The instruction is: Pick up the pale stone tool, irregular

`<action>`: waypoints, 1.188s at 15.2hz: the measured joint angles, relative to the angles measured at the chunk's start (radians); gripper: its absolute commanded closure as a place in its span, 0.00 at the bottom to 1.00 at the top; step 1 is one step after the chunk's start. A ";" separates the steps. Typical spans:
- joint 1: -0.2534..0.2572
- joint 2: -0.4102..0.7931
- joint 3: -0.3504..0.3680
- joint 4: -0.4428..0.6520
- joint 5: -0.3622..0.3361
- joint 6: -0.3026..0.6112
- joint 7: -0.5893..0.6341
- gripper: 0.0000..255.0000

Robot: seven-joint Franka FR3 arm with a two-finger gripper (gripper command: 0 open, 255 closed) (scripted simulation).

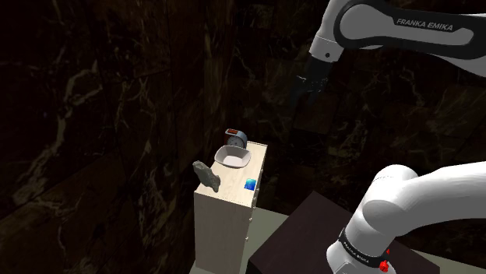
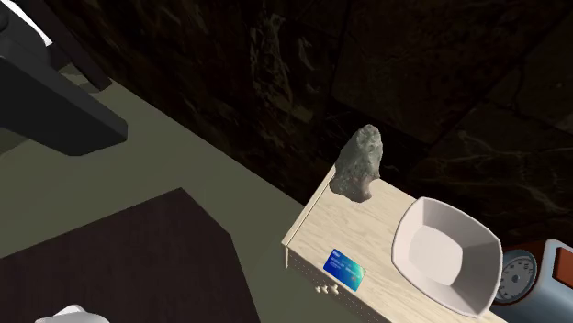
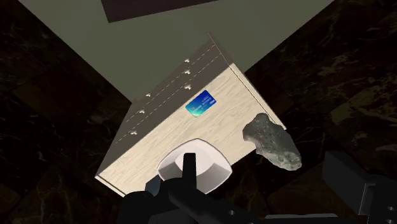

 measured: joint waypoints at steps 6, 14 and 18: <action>0.033 0.051 -0.027 -0.088 -0.006 0.178 -0.080 0.00; 0.110 0.213 -0.083 -0.210 0.000 0.541 -0.245 0.00; 0.162 0.333 -0.115 -0.222 0.023 0.714 -0.339 0.00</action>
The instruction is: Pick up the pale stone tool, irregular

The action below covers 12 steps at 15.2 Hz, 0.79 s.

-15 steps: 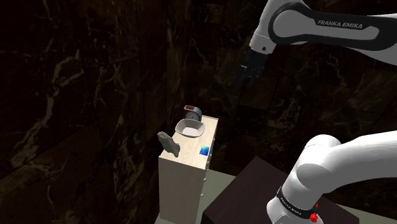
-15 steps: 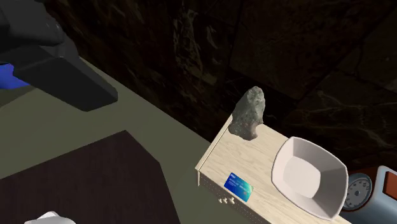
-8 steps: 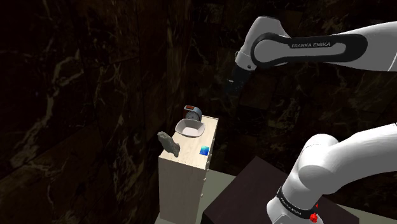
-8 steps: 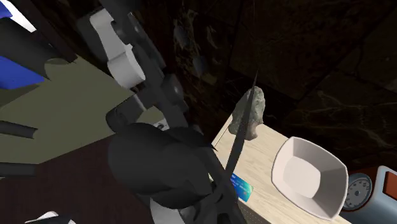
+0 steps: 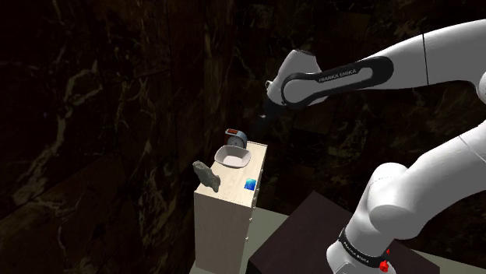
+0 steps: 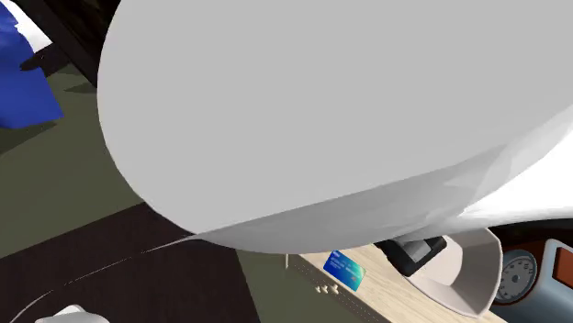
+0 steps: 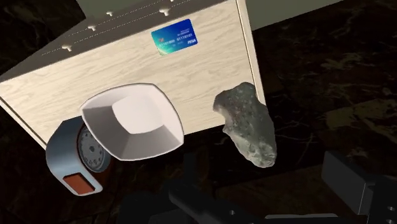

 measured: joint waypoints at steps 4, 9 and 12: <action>0.066 0.144 -0.039 0.006 0.053 0.174 -0.116 0.00; 0.168 0.337 -0.090 0.069 0.199 0.341 -0.319 0.00; 0.220 0.466 -0.104 0.132 0.362 0.420 -0.502 0.00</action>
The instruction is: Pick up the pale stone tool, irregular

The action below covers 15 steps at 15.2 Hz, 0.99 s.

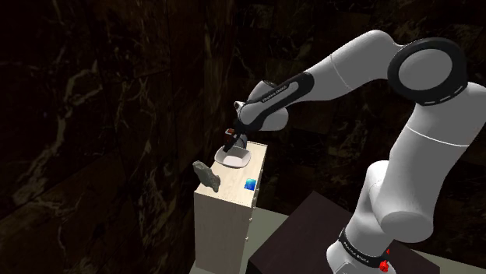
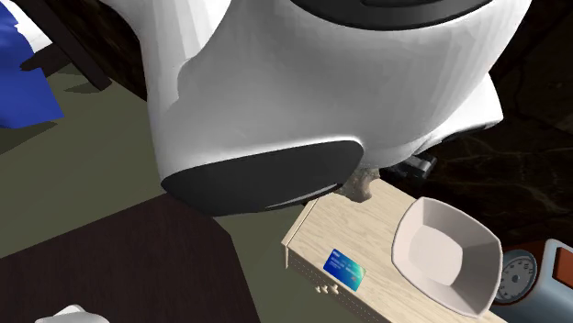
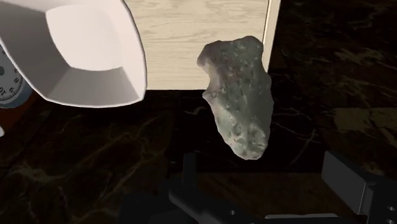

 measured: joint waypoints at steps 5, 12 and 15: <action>-0.016 0.191 0.082 0.135 0.291 0.071 -0.328 0.00; -0.132 0.443 0.277 0.360 0.507 0.140 -0.660 0.00; -0.163 0.494 0.322 0.394 0.545 0.166 -0.721 0.00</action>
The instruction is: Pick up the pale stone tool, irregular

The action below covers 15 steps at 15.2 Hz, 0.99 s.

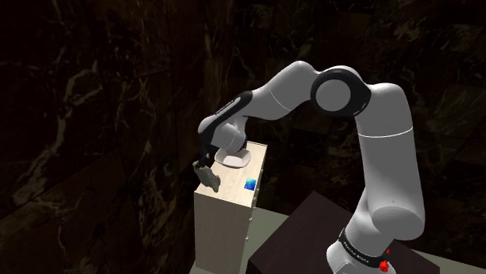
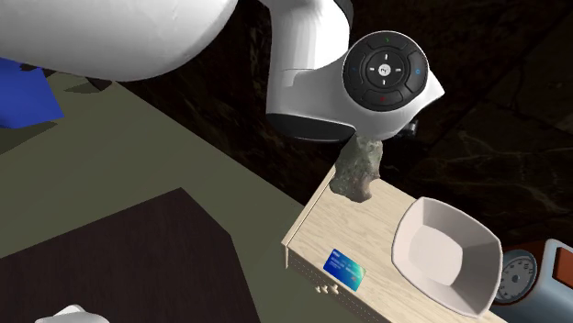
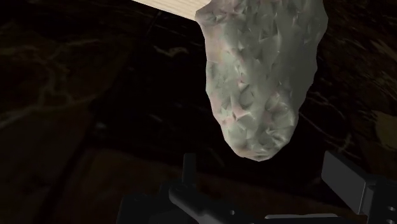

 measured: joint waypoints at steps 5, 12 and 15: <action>-0.048 0.060 0.062 0.024 0.056 0.045 -0.076 0.00; -0.059 0.070 0.078 0.029 0.069 0.057 -0.094 1.00; -0.060 0.071 0.079 0.030 0.070 0.058 -0.095 1.00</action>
